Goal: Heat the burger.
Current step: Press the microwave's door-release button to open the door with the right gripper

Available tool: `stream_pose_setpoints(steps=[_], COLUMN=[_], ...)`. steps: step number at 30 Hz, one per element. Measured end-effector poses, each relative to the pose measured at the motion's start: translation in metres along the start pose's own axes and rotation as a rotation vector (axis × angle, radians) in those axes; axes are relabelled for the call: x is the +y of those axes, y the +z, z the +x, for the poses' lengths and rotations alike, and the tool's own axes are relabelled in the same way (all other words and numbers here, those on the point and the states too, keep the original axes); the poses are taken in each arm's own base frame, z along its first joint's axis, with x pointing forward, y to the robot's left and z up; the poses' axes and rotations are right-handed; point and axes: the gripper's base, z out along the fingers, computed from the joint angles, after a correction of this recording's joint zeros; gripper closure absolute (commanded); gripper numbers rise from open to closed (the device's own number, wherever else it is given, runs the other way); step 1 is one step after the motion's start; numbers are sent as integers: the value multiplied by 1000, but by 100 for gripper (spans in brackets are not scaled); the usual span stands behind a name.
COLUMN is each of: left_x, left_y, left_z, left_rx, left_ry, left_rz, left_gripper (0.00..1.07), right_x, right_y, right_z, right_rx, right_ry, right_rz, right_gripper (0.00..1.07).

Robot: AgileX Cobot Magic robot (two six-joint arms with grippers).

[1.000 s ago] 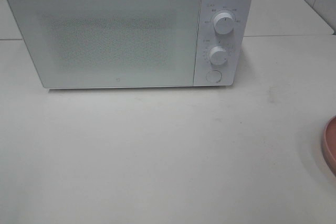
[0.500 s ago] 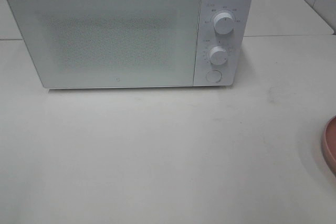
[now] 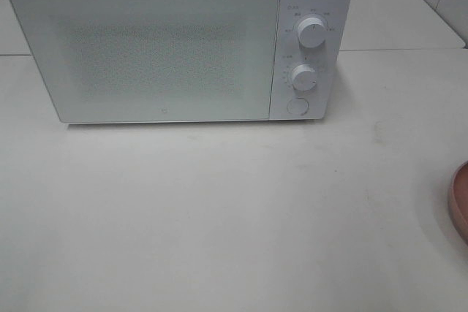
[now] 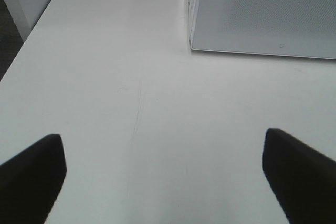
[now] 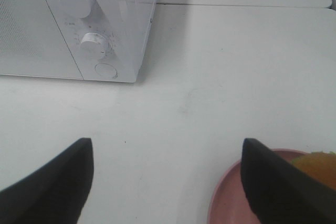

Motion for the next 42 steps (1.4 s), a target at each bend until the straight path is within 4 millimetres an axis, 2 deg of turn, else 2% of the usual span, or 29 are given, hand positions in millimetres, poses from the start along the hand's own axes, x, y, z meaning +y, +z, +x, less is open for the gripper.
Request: stream_pose_setpoints(steps=[7, 23, 25, 31, 37, 42], left_x=[0, 0, 0, 0, 0, 0], left_y=[0, 0, 0, 0, 0, 0], left_z=[0, 0, 0, 0, 0, 0], left_rx=[0, 0, 0, 0, 0, 0], left_ry=[0, 0, 0, 0, 0, 0], left_rz=[0, 0, 0, 0, 0, 0], left_gripper=[13, 13, 13, 13, 13, 13], right_x=[2, 6, 6, 7, 7, 3], right_y=[32, 89, 104, 116, 129, 136], right_z=[-8, -15, -15, -14, -1, 22], right_rx=[8, -16, -31, -62, -184, -252], right_ry=[-3, -6, -8, -17, -26, 9], right_rz=[-5, -20, -25, -33, -66, -56], right_gripper=[32, 32, 32, 32, 32, 32])
